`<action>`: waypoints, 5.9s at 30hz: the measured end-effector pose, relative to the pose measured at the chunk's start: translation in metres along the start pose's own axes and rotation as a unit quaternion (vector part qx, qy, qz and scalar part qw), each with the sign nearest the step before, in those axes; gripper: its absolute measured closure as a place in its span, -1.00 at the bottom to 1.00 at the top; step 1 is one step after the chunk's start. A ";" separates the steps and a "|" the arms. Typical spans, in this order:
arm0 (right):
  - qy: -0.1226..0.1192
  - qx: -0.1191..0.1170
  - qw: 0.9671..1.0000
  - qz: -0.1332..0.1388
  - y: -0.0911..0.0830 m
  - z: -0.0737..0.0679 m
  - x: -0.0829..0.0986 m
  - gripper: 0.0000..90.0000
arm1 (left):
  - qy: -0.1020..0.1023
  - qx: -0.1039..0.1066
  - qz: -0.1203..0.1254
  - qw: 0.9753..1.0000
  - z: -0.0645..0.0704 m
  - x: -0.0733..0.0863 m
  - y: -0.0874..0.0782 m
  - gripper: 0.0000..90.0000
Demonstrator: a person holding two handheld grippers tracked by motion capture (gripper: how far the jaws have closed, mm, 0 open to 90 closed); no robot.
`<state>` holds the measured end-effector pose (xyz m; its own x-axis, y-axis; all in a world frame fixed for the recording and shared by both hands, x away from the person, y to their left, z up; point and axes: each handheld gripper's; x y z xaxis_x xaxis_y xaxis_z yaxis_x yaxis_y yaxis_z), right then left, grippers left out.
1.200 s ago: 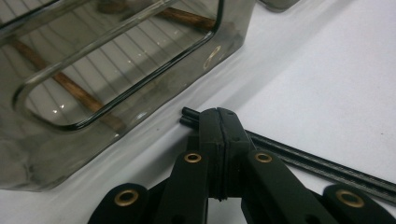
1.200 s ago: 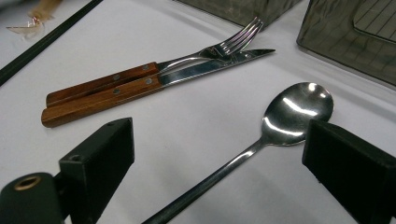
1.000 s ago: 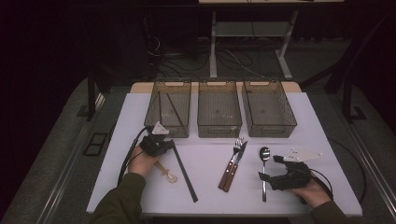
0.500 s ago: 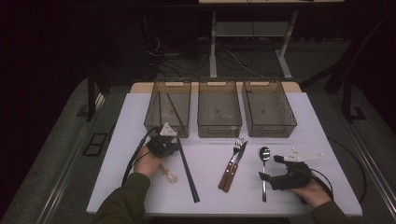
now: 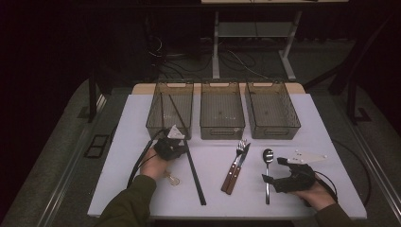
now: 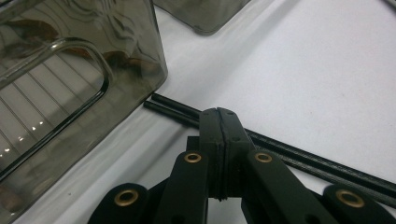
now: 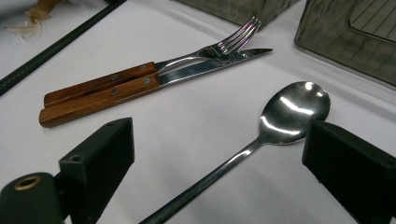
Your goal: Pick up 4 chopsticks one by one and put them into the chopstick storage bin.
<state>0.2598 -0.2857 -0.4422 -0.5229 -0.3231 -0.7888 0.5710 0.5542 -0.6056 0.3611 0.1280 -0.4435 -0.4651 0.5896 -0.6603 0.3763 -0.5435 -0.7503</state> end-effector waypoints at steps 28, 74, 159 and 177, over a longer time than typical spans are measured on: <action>0.000 0.002 1.000 0.002 -0.003 0.001 0.000 -0.80 | -0.078 -0.049 -0.007 0.996 -0.001 -0.013 0.010 0.21; -0.003 0.002 1.000 0.001 -0.002 0.000 0.000 -0.80 | -0.091 -0.028 0.013 0.995 -0.009 -0.018 0.016 0.62; -0.009 0.004 1.000 0.001 -0.001 -0.003 0.000 -0.80 | -0.025 0.077 0.025 0.996 0.064 0.018 -0.034 0.73; -0.010 0.005 1.000 0.001 -0.001 -0.002 0.000 -0.80 | -0.025 0.095 -0.001 0.995 0.063 0.020 -0.025 0.76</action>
<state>0.2579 -0.2843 -0.4409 -0.5098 -0.3375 -0.7913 0.5775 0.5474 -0.6056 0.2917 0.1157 -0.4363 -0.5066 0.5624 -0.6535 0.2191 -0.6492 -0.7284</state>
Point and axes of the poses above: each handheld gripper's, and its own axes: y roughly forward along the jaws, x roughly out of its underside, z roughly to its right, and after that the axes turned 3 degrees about x, right-handed
